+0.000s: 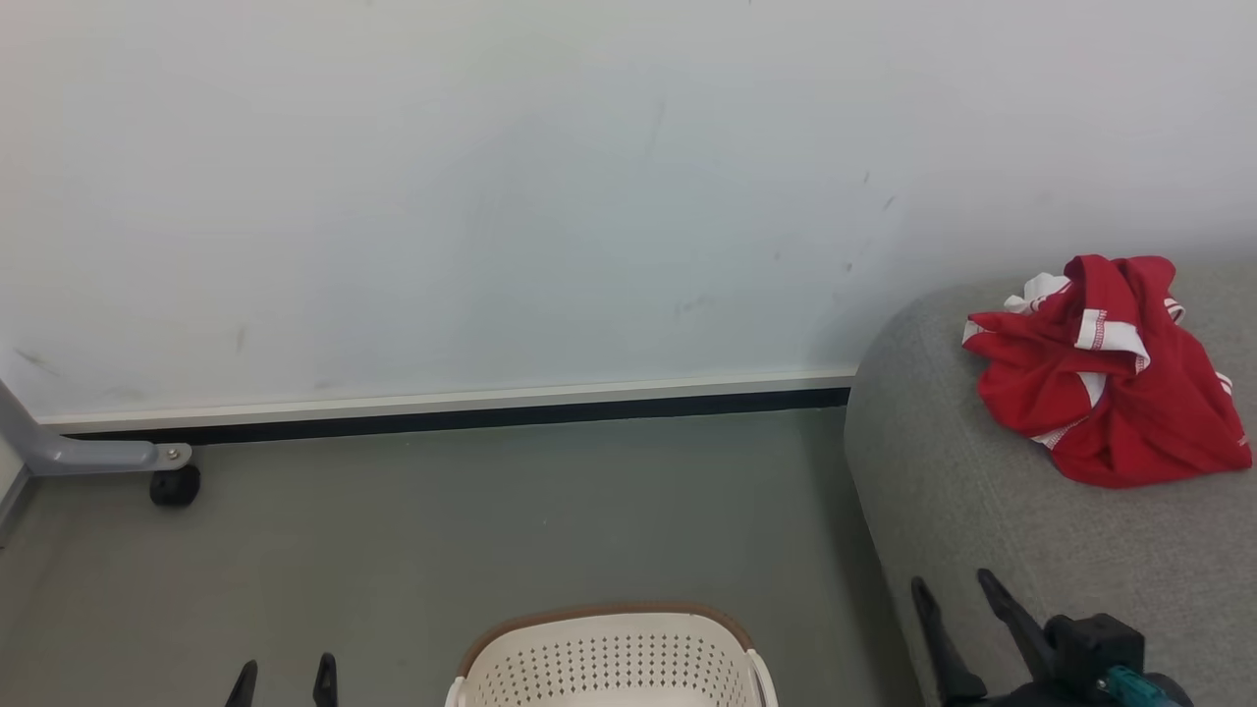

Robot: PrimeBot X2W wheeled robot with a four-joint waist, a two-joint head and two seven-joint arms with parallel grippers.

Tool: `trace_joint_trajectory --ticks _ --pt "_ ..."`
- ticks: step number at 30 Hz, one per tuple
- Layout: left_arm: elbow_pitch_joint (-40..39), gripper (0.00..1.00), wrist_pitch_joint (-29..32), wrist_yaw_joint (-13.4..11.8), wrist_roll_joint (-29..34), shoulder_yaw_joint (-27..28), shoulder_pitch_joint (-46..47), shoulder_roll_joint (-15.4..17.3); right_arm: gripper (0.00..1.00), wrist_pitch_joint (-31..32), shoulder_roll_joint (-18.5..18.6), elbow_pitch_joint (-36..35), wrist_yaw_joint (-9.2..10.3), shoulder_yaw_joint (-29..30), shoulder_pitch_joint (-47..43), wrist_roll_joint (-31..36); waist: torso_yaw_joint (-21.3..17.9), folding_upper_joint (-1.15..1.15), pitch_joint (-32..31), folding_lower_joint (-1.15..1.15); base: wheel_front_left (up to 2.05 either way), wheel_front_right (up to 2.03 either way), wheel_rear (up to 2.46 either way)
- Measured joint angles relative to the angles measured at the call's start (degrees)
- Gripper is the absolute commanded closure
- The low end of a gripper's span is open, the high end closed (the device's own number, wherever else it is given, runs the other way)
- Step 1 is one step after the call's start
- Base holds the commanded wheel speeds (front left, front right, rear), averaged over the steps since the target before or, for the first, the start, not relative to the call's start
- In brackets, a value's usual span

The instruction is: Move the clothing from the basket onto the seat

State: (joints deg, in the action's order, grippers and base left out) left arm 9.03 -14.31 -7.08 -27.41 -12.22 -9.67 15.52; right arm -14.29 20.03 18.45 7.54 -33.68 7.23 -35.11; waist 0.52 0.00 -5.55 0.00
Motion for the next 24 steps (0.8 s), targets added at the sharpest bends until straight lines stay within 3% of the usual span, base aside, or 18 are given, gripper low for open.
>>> trace_joint_trajectory --ticks 9,24 --pt "-1.25 0.00 0.00 -0.04 2.35 2.25 -1.13 -0.75 0.00 0.00 -3.02 -3.70 0.00 7.78 -5.25 6.50 -0.81 0.00 0.67 0.01 0.00 0.00 0.00" --pt "-2.21 0.00 0.00 -0.04 4.31 3.75 -1.19 -1.63 0.00 0.00 -6.23 -9.65 0.01 14.00 -8.99 14.16 -0.71 0.00 1.27 0.01 0.00 0.00 0.00"
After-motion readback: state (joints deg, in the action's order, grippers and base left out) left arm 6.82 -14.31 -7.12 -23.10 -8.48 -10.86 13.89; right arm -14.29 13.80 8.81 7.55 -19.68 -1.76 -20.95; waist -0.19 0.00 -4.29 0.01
